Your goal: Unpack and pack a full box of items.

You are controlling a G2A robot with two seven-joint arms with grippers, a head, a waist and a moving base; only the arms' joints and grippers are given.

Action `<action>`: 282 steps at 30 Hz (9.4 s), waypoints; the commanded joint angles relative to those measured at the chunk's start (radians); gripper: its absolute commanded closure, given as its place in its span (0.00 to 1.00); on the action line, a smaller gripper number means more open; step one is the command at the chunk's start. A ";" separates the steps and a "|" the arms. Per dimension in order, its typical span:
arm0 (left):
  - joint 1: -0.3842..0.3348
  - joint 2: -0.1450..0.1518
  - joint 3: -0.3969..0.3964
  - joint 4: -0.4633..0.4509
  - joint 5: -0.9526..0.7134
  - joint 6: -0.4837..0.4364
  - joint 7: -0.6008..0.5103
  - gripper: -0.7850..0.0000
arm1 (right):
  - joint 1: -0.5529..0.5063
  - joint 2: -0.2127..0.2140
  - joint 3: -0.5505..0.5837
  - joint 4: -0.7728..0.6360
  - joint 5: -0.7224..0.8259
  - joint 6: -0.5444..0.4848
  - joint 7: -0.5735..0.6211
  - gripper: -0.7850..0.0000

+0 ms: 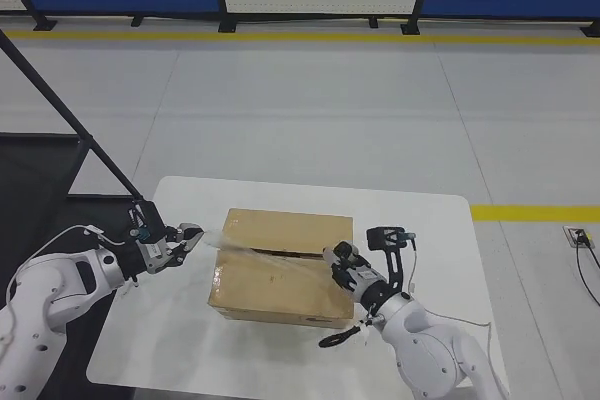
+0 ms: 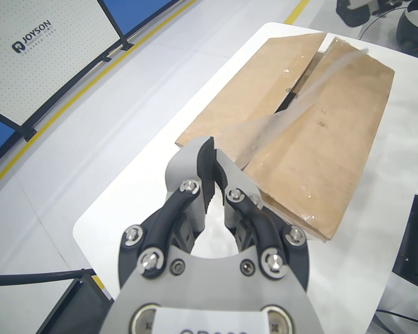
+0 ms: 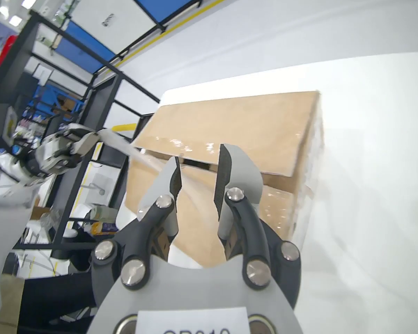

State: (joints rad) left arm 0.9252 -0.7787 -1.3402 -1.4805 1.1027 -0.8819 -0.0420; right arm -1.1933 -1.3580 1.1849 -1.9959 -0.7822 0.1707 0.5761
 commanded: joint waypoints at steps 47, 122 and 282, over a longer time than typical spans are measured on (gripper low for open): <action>-0.023 -0.016 0.000 0.001 -0.062 -0.015 -0.045 1.00 | 0.122 -0.026 -0.312 0.144 -0.844 0.031 0.148 1.00; 0.196 -0.007 -0.200 -0.115 -0.285 0.014 -0.007 0.00 | 0.155 -0.093 -0.069 0.226 -0.489 0.027 0.201 1.00; 0.491 -0.071 -0.524 -0.265 -0.607 0.154 -0.095 0.00 | 0.864 -0.401 -0.449 1.308 0.532 -0.153 0.148 1.00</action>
State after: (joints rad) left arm 1.4189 -0.8493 -1.8657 -1.7451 0.4925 -0.7240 -0.1349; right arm -0.3256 -1.7619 0.7288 -0.6837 -0.2571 0.0185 0.7069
